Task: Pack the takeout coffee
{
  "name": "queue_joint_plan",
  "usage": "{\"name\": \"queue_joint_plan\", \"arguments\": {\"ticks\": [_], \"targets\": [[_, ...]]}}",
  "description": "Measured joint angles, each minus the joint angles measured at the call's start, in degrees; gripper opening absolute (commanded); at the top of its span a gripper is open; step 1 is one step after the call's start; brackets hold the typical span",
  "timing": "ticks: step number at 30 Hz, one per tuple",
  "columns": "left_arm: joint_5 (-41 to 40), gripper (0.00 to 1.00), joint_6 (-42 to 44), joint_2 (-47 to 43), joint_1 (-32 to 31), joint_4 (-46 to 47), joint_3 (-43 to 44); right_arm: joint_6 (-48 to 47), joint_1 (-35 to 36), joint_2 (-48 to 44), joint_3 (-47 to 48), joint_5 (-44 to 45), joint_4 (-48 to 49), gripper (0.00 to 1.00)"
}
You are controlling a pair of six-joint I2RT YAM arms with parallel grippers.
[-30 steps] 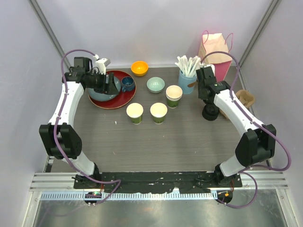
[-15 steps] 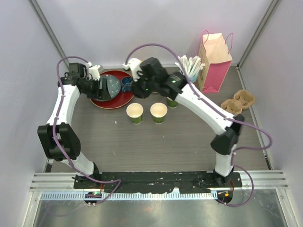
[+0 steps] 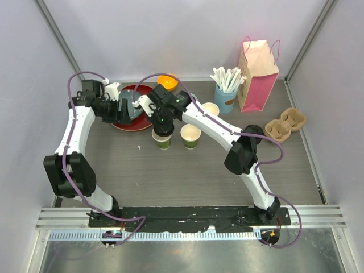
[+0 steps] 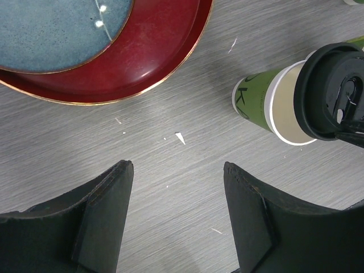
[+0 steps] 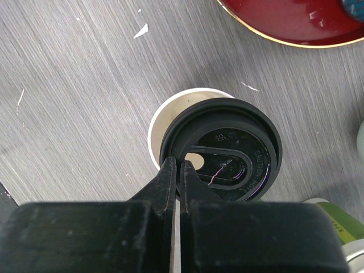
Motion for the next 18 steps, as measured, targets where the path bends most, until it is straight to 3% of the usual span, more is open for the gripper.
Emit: {"name": "queue_joint_plan", "arguments": {"ticks": [18], "targets": [[0.0, 0.69, 0.3, 0.0, 0.0, 0.0, -0.3, 0.0, 0.7, 1.6, 0.0, -1.6, -0.7, 0.01]]}}
